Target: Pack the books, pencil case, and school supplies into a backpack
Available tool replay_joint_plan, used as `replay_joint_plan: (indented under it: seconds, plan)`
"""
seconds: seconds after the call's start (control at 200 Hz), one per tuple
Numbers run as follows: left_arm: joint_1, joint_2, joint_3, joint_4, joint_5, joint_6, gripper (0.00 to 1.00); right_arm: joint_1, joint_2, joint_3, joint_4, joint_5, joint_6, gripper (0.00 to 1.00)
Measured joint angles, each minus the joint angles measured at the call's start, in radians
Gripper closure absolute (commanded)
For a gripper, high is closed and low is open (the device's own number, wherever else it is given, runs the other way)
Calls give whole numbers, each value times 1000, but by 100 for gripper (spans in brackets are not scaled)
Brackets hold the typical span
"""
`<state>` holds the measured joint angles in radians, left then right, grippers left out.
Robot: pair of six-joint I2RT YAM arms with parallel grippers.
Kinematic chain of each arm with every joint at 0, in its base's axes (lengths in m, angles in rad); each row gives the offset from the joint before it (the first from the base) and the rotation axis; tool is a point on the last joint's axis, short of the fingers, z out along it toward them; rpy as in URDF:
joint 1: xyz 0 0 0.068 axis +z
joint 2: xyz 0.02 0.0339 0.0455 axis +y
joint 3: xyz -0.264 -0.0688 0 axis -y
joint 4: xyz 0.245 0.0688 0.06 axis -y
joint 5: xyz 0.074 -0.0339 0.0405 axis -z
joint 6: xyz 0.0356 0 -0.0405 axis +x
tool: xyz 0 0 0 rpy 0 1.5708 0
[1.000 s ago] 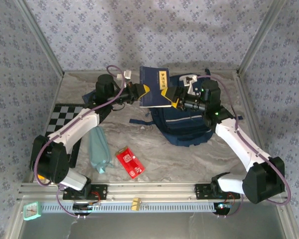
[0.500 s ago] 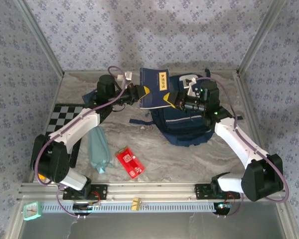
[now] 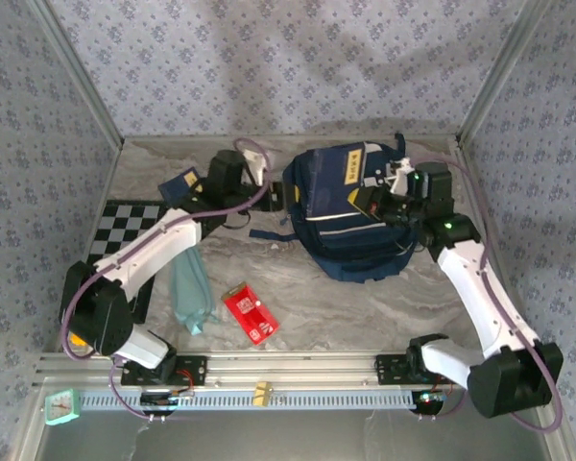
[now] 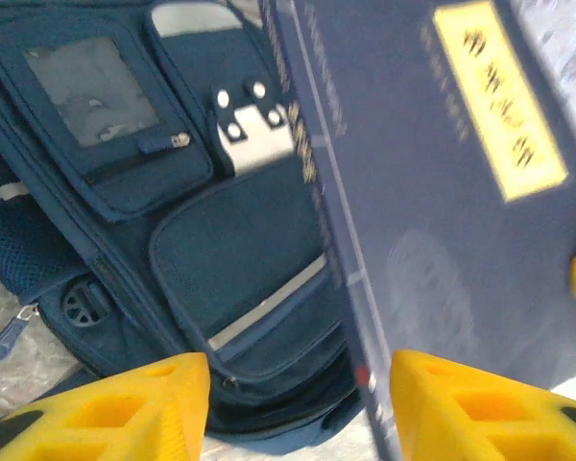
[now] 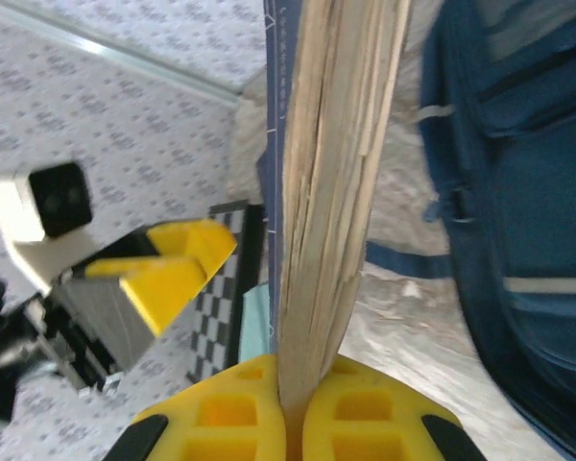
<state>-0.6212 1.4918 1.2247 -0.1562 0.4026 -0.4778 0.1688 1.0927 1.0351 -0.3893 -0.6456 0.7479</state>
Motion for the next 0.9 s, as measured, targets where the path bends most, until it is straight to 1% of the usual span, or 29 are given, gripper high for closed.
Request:
replay_joint_plan:
  seconds: [0.13,0.28,0.395,0.49,0.695,0.81,0.905]
  plan:
    - [-94,28,11,-69,-89,201,39,-85,-64,-4,-119,49,-42,100]
    - [-154,120,36,-96,-147,378,29,-182,-147,-40,-223,94,-66,100]
    - [-200,199,45,-94,-192,496,26,-251,-188,-50,-301,126,-80,100]
    - [-233,269,81,-97,-218,567,24,-316,-216,-69,-344,140,-85,100]
    - [-293,418,229,-82,-294,698,18,-451,-244,-109,-400,132,-87,100]
    - [-321,495,316,-81,-330,753,13,-503,-246,-130,-404,106,-87,100]
    - [-338,552,372,-81,-350,785,12,-530,-246,-143,-406,80,-87,100]
